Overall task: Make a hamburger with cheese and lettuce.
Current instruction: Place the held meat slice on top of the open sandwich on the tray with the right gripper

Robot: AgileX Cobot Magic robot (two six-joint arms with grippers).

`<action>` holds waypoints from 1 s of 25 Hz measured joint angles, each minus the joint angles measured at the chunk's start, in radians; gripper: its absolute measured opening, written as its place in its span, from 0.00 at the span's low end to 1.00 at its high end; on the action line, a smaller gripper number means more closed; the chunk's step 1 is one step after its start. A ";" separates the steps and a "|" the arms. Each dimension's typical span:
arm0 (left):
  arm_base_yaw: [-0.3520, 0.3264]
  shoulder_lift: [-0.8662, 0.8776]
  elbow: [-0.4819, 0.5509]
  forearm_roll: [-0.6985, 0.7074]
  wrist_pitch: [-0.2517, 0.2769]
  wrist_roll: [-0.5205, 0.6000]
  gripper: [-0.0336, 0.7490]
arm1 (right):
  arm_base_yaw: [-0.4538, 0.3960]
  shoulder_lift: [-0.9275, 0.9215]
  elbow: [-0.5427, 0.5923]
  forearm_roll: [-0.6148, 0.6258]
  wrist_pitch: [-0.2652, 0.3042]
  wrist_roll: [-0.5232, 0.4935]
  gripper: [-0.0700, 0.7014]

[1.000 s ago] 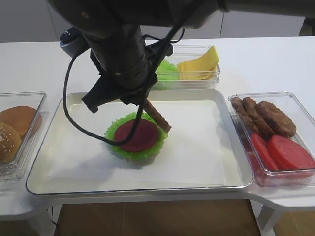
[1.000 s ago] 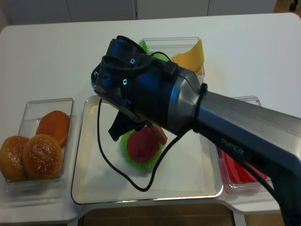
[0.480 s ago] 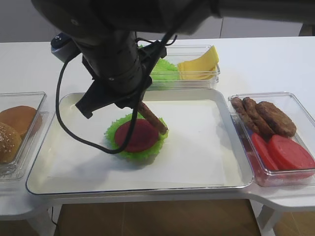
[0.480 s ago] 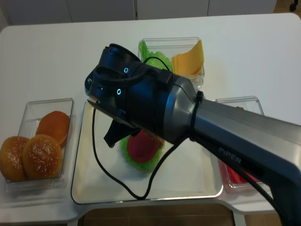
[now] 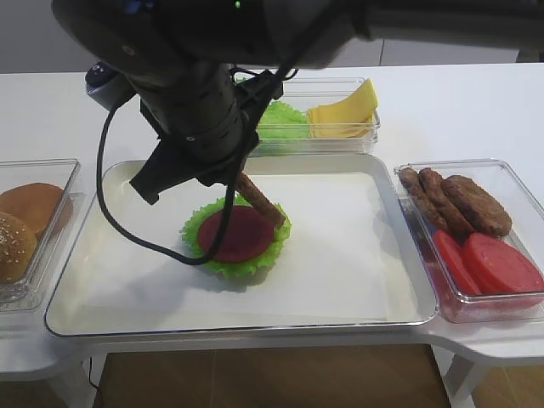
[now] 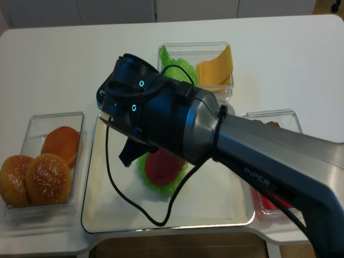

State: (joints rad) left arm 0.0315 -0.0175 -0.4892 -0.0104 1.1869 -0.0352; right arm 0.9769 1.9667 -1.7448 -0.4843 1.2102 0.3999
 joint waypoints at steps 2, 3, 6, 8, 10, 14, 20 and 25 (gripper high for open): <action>0.000 0.000 0.000 0.000 0.000 0.000 0.50 | 0.000 0.000 0.000 0.000 -0.006 0.000 0.24; 0.000 0.000 0.000 0.000 0.000 0.000 0.50 | 0.000 0.000 0.000 -0.002 -0.011 0.000 0.24; 0.000 0.000 0.000 0.000 0.000 0.000 0.50 | 0.000 0.000 0.000 -0.003 -0.020 0.000 0.24; 0.000 0.000 0.000 0.000 0.000 0.000 0.50 | 0.000 0.000 0.000 -0.003 -0.020 0.000 0.24; 0.000 0.000 0.000 0.000 0.000 0.000 0.50 | 0.000 0.000 0.000 -0.003 -0.020 0.000 0.24; 0.000 0.000 0.000 0.000 0.000 0.000 0.50 | 0.000 0.000 0.000 -0.003 -0.020 0.000 0.24; 0.000 0.000 0.000 0.000 0.000 0.000 0.50 | 0.000 0.018 -0.001 -0.015 0.000 0.000 0.24; 0.000 0.000 0.000 0.000 0.000 0.000 0.50 | 0.000 0.022 -0.001 -0.017 0.001 0.005 0.24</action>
State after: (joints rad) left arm 0.0315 -0.0175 -0.4892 -0.0104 1.1869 -0.0352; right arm 0.9769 1.9891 -1.7462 -0.5012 1.2110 0.4049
